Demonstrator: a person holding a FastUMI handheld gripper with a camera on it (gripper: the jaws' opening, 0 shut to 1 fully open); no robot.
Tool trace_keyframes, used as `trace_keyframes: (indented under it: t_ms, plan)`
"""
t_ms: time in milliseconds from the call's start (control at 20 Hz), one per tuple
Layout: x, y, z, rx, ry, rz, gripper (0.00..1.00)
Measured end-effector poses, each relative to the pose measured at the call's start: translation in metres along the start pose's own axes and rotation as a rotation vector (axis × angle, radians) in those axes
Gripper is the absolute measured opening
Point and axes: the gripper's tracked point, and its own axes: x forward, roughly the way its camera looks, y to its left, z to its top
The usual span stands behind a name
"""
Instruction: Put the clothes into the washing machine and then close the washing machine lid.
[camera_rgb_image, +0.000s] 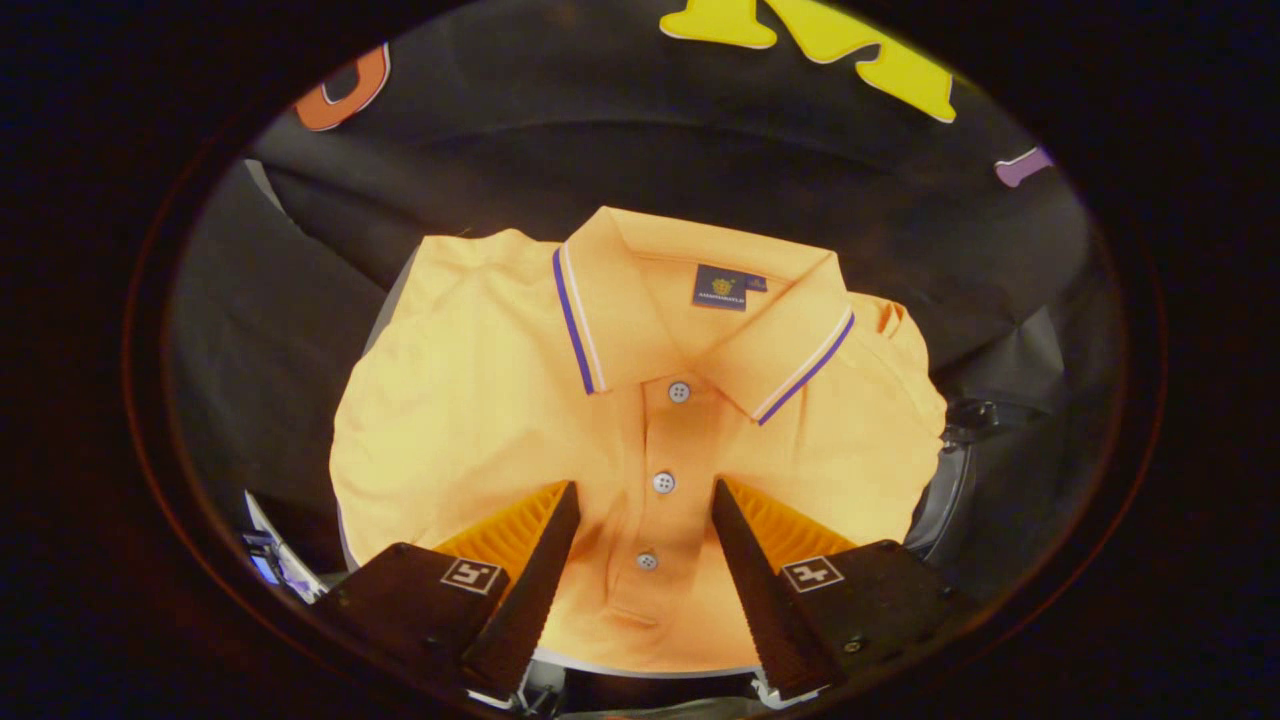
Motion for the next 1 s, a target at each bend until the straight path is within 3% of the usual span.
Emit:
trace_keyframes:
  t_ms: [200, 400, 450, 700, 1000]
  plan:
    - [0.000, -0.006, -0.001, -0.011, 0.020, 0.009, 0.73]
    - [0.001, -0.010, 0.002, 0.028, 0.059, -0.007, 0.51]
    - [0.000, -0.011, 0.003, 0.039, 0.062, -0.008, 0.41]
    - [0.000, -0.015, 0.004, 0.044, 0.070, -0.004, 0.18]
    - [-0.012, -0.017, 0.008, 0.040, 0.064, -0.003, 0.09]
